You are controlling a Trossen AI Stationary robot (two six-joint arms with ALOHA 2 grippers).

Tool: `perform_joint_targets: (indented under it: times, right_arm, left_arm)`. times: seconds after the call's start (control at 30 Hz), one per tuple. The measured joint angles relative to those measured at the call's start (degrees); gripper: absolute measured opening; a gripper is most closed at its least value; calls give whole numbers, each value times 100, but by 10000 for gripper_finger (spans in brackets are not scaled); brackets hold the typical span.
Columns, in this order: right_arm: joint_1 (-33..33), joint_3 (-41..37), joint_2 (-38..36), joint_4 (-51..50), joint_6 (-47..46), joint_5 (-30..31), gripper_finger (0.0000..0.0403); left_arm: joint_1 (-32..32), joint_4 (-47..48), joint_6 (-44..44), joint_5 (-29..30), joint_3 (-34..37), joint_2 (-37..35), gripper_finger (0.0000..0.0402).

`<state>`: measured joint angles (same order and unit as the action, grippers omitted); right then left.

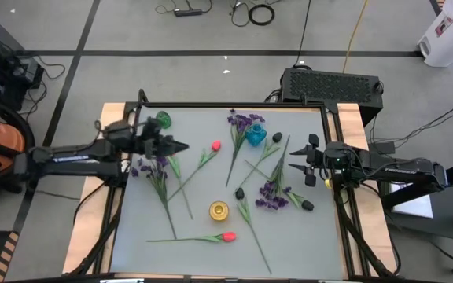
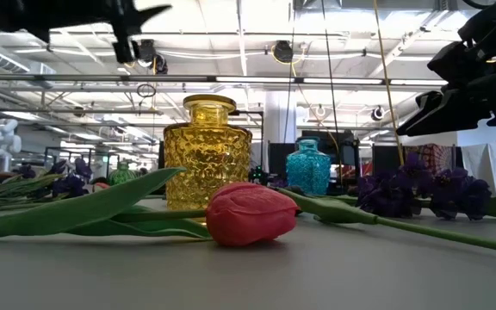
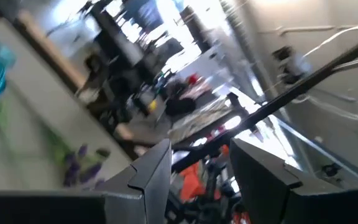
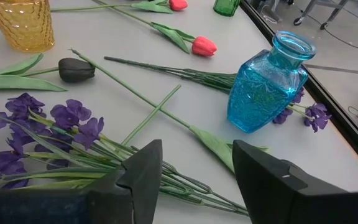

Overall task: Sort flowers into vase by color
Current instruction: Put the left purple flowers into the blue vase

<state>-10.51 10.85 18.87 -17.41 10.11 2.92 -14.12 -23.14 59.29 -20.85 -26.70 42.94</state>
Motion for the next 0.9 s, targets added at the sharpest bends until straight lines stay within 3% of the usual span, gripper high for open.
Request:
perform_joint_targets:
  times: [0.23, 0.5, 0.6, 0.9]
  right_arm:
    - [1, 0, -2, -2, 0, 0, 187]
    - [-2, 0, 0, 0, 0, 0, 187]
    - [-2, 0, -2, -4, 0, 0, 187]
    - [1, 0, -2, 0, 0, 0, 187]
  left_arm:
    - [652, -6, 687, 173, -536, 922, 171]
    - [1480, 193, 1068, 656, -1495, 1315, 171]
    - [1781, 994, 992, 959, -1909, 1320, 171]
    - [2700, 4568, 1184, 2194, -3032, 1320, 171]
